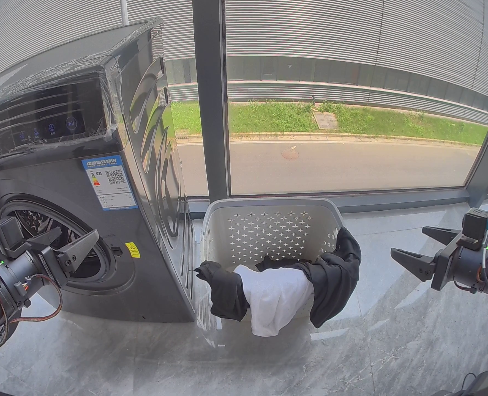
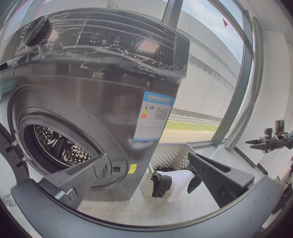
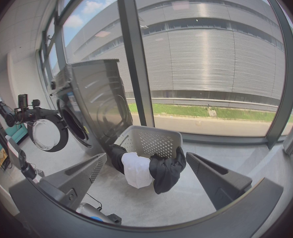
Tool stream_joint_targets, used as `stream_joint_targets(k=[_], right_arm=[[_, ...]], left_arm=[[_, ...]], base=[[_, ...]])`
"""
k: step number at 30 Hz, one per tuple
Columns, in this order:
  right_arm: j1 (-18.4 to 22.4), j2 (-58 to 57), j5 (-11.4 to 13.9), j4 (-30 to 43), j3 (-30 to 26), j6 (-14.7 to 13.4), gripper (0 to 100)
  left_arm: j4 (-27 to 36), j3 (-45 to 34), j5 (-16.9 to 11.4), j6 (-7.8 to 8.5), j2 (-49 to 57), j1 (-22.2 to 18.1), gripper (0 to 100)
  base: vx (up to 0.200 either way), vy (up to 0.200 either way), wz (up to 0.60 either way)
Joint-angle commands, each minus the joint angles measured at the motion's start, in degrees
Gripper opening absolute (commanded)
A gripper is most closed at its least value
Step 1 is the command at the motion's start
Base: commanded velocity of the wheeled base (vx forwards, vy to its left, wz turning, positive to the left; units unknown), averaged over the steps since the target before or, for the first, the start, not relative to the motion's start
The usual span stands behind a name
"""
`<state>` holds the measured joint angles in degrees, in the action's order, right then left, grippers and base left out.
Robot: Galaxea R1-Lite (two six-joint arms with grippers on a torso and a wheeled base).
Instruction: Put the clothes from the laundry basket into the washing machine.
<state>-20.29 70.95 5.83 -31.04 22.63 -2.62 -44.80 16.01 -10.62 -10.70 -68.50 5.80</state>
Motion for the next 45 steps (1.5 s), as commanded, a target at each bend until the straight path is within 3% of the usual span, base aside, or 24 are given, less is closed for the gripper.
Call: stream_joint_targets(k=[1,9,13,14,15,18,22,38,45], right_arm=[[2.71,7.71,0.15,0.19,-0.04,-0.72,100],[5.08,16.41,0.59,0.28,0.05,0.42,100],[5.08,20.98,0.76,0.28,3.21,0.51,100],[5.08,20.98,0.76,0.28,3.21,0.51,100],[5.08,23.53,1.29,0.28,5.85,0.69,100],[5.34,27.4,2.26,0.19,9.72,1.92,100],[5.61,31.44,2.17,0.19,11.3,2.71,100],[10.18,47.88,1.64,0.19,17.63,3.24,100],[9.91,50.87,2.08,0.01,18.24,4.2,100]], left_arm=[[-0.29,0.43,-0.1,-0.02,2.58,0.17,100],[1.21,-1.33,0.07,-0.46,8.65,0.26,100],[10.96,-7.39,0.16,-0.81,13.04,0.17,100],[10.96,-7.39,0.16,-0.81,13.04,0.17,100],[17.73,-10.56,0.16,-1.34,16.29,0.17,100],[27.57,-12.84,0.33,-1.51,20.95,0.17,100],[33.73,-13.19,0.16,-1.51,24.55,0.17,100],[33.9,-11.7,2.09,-1.43,27.37,-0.09,100],[33.99,-11.08,2.36,-1.43,27.28,-0.09,100]], base=[[0.0,0.0,0.0],[0.0,0.0,0.0],[0.0,0.0,0.0],[0.0,0.0,0.0],[0.0,0.0,0.0],[0.0,0.0,0.0],[0.0,0.0,0.0],[0.0,0.0,0.0],[0.0,0.0,0.0]])
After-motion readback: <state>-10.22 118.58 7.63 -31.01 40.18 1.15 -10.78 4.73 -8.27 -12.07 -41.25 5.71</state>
